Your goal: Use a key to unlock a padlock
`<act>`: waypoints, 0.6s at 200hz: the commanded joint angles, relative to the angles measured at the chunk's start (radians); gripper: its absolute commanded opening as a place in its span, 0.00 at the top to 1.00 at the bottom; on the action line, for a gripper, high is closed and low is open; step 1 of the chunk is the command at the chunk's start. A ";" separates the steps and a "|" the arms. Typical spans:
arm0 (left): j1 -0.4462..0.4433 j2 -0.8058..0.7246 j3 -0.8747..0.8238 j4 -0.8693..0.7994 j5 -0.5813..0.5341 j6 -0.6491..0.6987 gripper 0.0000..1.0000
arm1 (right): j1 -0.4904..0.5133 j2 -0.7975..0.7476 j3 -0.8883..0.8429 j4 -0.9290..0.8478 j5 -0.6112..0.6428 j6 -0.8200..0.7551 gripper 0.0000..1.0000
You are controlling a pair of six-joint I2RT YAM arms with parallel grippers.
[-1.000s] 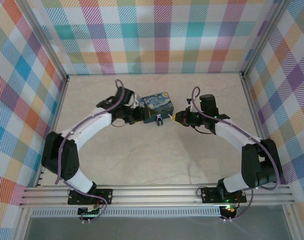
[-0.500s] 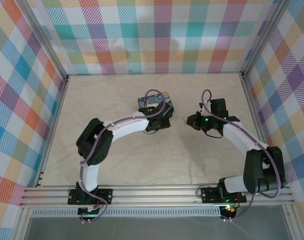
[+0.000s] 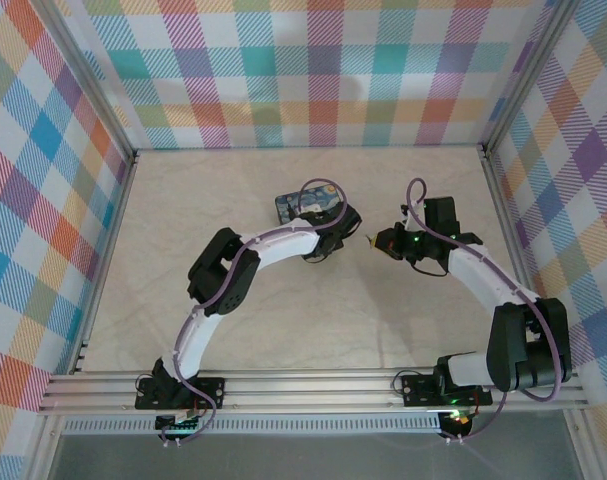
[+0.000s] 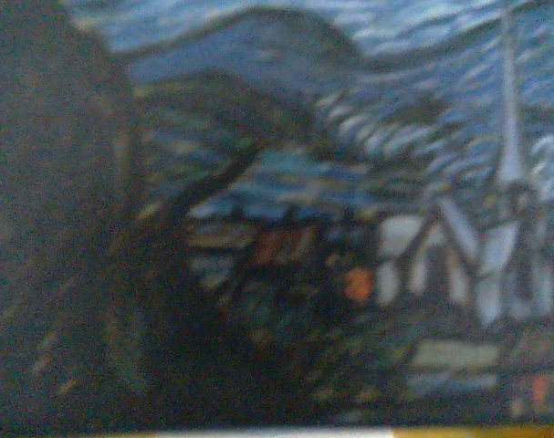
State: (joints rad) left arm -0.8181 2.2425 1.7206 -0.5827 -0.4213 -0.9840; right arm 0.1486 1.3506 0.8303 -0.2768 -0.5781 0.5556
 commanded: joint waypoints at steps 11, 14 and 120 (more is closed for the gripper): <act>-0.013 0.026 0.041 -0.064 -0.051 -0.005 0.51 | -0.011 -0.017 -0.004 -0.014 -0.040 -0.030 1.00; -0.013 0.026 0.041 -0.067 -0.052 -0.004 0.52 | -0.011 -0.016 -0.005 -0.015 -0.039 -0.031 1.00; -0.009 -0.024 0.171 -0.198 0.077 0.209 0.90 | -0.011 0.002 -0.027 -0.026 -0.119 -0.051 1.00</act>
State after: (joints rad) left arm -0.8200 2.2585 1.8183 -0.7071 -0.4160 -0.8577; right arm 0.1432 1.3514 0.8169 -0.2798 -0.6437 0.5335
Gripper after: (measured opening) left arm 0.298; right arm 0.045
